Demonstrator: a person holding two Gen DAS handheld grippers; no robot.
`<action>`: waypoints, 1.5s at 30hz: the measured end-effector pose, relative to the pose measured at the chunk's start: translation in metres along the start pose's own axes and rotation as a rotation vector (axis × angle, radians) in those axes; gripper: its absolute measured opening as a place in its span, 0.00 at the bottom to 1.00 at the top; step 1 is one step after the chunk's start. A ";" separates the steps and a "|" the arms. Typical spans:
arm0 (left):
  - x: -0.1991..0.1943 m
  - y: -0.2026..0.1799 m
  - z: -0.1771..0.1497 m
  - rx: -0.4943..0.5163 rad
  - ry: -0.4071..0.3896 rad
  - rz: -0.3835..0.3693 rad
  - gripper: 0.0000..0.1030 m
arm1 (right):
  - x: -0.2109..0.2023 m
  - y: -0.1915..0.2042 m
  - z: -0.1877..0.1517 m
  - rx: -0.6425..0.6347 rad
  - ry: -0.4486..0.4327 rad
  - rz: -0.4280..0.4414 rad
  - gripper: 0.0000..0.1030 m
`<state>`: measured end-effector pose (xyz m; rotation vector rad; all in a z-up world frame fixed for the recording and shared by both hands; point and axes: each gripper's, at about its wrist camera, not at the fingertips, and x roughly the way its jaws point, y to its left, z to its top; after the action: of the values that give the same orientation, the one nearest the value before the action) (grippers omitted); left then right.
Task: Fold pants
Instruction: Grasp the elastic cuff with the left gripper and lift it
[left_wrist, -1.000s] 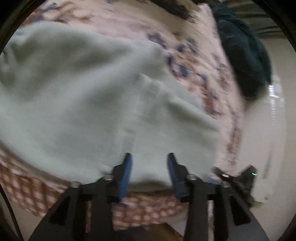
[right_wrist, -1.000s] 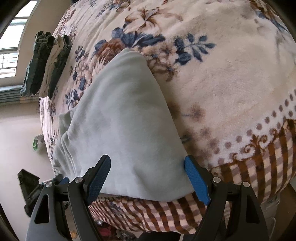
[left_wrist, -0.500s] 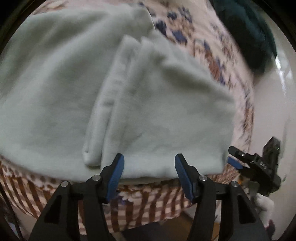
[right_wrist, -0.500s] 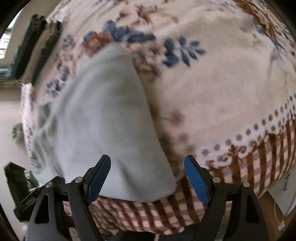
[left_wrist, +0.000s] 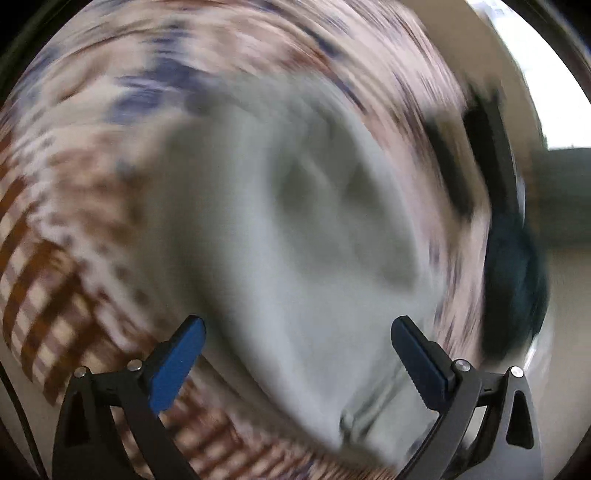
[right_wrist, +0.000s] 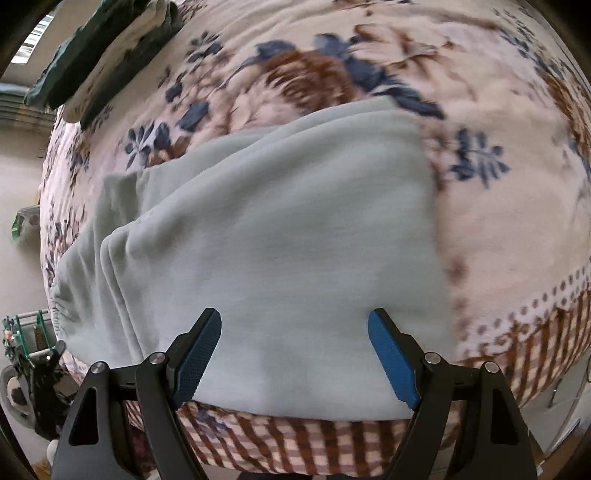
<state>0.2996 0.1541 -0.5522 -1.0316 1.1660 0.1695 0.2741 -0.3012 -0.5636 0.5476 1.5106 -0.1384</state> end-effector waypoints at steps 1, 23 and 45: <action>0.000 0.017 0.009 -0.079 -0.036 -0.025 1.00 | 0.005 0.006 0.001 0.001 0.004 -0.007 0.82; 0.040 0.008 0.072 -0.004 -0.125 -0.107 0.29 | 0.040 0.097 0.025 -0.128 -0.016 -0.102 0.82; 0.109 -0.253 -0.230 0.887 0.394 -0.172 0.19 | -0.020 -0.058 0.020 0.081 -0.043 -0.140 0.82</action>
<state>0.3430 -0.1979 -0.4987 -0.3645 1.3013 -0.6664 0.2663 -0.3653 -0.5596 0.5003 1.5058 -0.3190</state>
